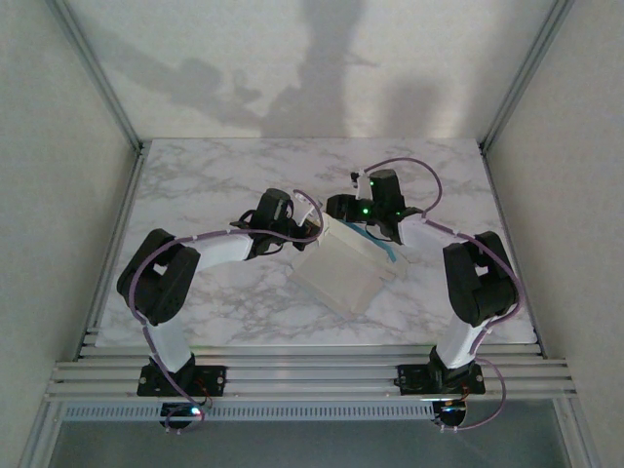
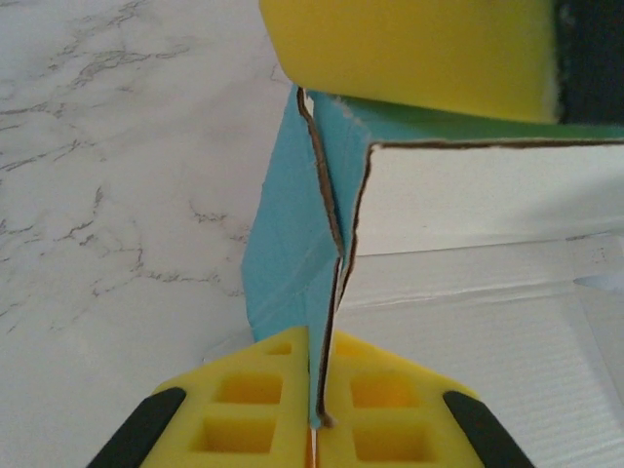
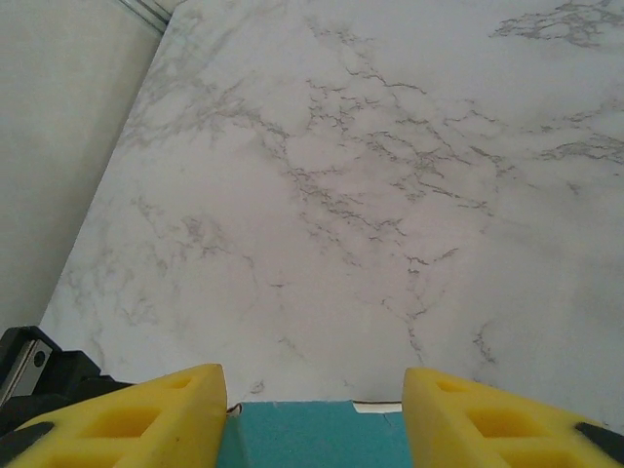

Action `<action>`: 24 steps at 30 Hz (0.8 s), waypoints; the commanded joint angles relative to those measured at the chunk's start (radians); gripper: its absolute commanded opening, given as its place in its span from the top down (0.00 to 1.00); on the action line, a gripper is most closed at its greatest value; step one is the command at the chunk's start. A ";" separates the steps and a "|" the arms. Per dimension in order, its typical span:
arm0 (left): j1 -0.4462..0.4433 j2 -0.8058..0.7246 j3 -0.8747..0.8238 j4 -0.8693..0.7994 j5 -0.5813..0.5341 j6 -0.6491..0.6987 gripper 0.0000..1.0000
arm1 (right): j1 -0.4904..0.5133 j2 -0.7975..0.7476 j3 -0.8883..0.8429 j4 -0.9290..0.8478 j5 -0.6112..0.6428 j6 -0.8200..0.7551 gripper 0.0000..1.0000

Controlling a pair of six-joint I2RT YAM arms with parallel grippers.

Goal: Fold the paper box

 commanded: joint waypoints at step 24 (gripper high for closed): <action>-0.020 0.022 -0.006 -0.161 -0.011 0.019 0.90 | 0.001 0.040 -0.043 0.004 -0.025 -0.018 0.50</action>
